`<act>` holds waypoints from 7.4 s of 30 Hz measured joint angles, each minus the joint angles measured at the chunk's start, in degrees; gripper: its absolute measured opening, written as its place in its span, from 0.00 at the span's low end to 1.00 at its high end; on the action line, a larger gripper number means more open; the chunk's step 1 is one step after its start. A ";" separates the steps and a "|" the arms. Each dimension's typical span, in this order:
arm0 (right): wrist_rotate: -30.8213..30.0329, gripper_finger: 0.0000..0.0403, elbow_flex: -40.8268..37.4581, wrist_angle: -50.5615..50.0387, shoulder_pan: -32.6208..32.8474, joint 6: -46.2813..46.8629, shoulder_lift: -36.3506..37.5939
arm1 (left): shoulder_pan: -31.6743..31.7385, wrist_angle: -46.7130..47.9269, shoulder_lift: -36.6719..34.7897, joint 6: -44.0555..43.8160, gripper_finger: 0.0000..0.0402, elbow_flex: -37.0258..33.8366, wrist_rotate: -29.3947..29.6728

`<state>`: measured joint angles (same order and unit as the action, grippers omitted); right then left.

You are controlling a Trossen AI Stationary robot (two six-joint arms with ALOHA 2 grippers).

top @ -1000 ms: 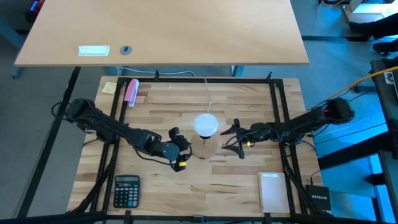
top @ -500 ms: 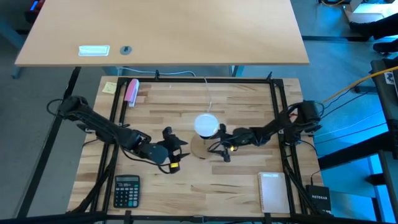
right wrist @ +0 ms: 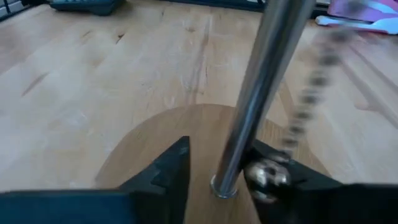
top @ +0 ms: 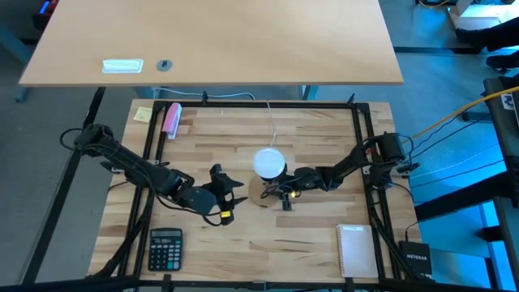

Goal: Screw lightbulb
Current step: Insert the white lightbulb into the lamp, then remove the white lightbulb from the lamp

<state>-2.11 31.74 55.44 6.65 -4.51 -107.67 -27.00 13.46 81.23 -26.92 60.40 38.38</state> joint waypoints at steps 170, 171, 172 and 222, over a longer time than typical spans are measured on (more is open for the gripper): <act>-3.33 0.11 2.50 -5.11 -1.92 2.95 -0.93 | 43.87 -32.87 12.99 31.33 0.52 0.04 -87.91; -3.32 0.11 2.50 -5.11 -1.92 2.95 -0.93 | 43.87 -32.84 12.97 30.43 0.52 0.16 -87.91; -3.32 0.11 2.50 -5.11 -1.92 2.95 -0.93 | 43.87 -32.82 12.96 29.84 0.53 0.37 -87.91; -10.84 0.11 2.61 -6.27 -1.85 6.46 -0.97 | 13.80 -34.83 13.81 9.79 0.34 0.68 14.47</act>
<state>-12.95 34.35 49.17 4.80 1.96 -108.64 -13.20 -21.36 95.04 -17.13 61.08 52.86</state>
